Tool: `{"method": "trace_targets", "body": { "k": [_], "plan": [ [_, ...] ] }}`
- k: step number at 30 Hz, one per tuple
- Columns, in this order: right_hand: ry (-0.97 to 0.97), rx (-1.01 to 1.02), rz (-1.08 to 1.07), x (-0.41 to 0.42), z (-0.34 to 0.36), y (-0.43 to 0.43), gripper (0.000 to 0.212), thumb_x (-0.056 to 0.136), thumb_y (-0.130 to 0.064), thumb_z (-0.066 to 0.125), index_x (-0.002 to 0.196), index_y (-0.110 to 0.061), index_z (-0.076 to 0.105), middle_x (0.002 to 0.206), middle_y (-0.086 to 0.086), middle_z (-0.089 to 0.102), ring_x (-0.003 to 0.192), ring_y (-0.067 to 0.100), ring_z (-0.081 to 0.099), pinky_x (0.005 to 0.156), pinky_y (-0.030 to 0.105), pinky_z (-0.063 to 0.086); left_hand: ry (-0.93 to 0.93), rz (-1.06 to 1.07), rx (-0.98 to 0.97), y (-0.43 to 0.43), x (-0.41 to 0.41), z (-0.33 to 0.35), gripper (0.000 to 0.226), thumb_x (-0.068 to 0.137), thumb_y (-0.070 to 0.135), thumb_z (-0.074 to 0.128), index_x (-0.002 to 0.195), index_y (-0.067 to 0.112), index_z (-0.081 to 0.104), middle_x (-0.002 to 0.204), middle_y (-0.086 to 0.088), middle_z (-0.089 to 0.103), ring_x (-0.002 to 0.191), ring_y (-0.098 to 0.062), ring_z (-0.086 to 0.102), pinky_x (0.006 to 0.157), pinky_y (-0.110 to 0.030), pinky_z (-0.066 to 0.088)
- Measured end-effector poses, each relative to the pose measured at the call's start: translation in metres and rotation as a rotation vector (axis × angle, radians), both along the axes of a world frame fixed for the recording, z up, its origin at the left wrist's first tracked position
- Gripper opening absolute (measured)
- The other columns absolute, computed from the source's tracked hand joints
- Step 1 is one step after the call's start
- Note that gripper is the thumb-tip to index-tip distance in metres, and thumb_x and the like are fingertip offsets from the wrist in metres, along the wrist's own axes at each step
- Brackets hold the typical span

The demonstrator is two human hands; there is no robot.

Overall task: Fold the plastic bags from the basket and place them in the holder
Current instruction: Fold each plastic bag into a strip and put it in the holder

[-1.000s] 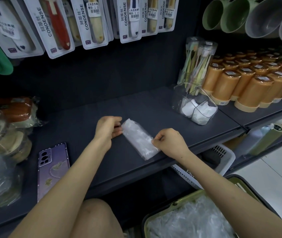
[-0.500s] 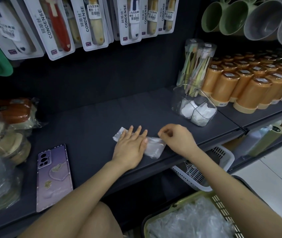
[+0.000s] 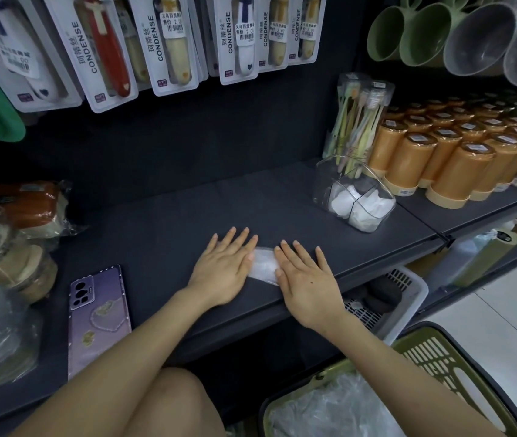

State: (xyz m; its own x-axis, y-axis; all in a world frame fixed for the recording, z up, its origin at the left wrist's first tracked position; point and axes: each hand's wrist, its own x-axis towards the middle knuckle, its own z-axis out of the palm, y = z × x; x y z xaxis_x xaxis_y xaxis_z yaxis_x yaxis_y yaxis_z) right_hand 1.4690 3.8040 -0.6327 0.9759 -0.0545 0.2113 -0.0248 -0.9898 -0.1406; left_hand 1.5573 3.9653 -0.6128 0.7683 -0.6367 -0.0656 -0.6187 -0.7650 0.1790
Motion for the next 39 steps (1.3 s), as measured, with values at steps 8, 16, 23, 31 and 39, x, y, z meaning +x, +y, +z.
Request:
{"method": "trace_targets", "body": {
  "k": [8, 16, 23, 31, 39],
  "plan": [
    [0.141, 0.000, -0.032, -0.019, 0.009, -0.016, 0.106, 0.074, -0.066, -0.035, 0.153, -0.020, 0.020, 0.159, -0.005, 0.021, 0.149, 0.018, 0.010, 0.116, 0.052, -0.006, 0.003, -0.023, 0.039, 0.013, 0.011, -0.003, 0.050, 0.105, 0.035, 0.007, 0.153, 0.027, -0.004, 0.161, 0.010, -0.008, 0.146, -0.010, -0.016, 0.118, -0.034, -0.015],
    [-0.231, 0.137, -0.478, -0.027, 0.016, 0.009, 0.058, 0.085, -0.056, 0.037, 0.080, -0.010, 0.071, 0.093, 0.009, 0.065, 0.091, 0.034, 0.059, 0.081, 0.043, 0.042, -0.009, -0.003, 0.061, 0.010, 0.009, -0.005, 0.051, 0.105, 0.035, 0.006, 0.153, 0.026, -0.007, 0.161, 0.007, -0.010, 0.147, -0.013, -0.017, 0.119, -0.039, -0.013],
    [-0.106, 0.484, -0.660, -0.013, 0.034, 0.023, 0.011, 0.083, -0.028, 0.060, 0.076, -0.032, 0.067, 0.087, -0.003, 0.060, 0.097, 0.026, 0.055, 0.081, 0.033, 0.035, 0.199, 0.150, -0.274, 0.015, 0.009, 0.001, 0.059, 0.103, 0.045, 0.022, 0.154, 0.026, 0.001, 0.162, 0.003, 0.005, 0.149, -0.015, 0.000, 0.121, -0.033, 0.000],
    [-0.022, 1.115, -0.213, -0.023, 0.083, -0.019, 0.018, 0.084, -0.003, 0.066, 0.075, -0.014, 0.056, 0.061, -0.002, 0.062, 0.060, 0.014, 0.062, 0.060, 0.031, 0.056, 0.731, 0.044, -0.667, 0.013, -0.005, 0.051, 0.056, 0.075, 0.039, 0.072, 0.126, 0.021, 0.060, 0.126, 0.007, 0.061, 0.117, -0.004, 0.056, 0.103, -0.024, 0.042],
    [0.083, 1.035, -0.042, -0.022, 0.123, -0.041, 0.026, 0.087, -0.001, 0.061, 0.108, -0.017, 0.059, 0.060, -0.007, 0.061, 0.053, 0.005, 0.054, 0.053, 0.025, 0.045, 1.023, 0.024, -0.776, -0.003, -0.042, 0.066, 0.038, 0.076, 0.018, 0.074, 0.111, 0.008, 0.066, 0.103, -0.007, 0.072, 0.098, -0.019, 0.068, 0.081, -0.029, 0.054]
  ]
}}
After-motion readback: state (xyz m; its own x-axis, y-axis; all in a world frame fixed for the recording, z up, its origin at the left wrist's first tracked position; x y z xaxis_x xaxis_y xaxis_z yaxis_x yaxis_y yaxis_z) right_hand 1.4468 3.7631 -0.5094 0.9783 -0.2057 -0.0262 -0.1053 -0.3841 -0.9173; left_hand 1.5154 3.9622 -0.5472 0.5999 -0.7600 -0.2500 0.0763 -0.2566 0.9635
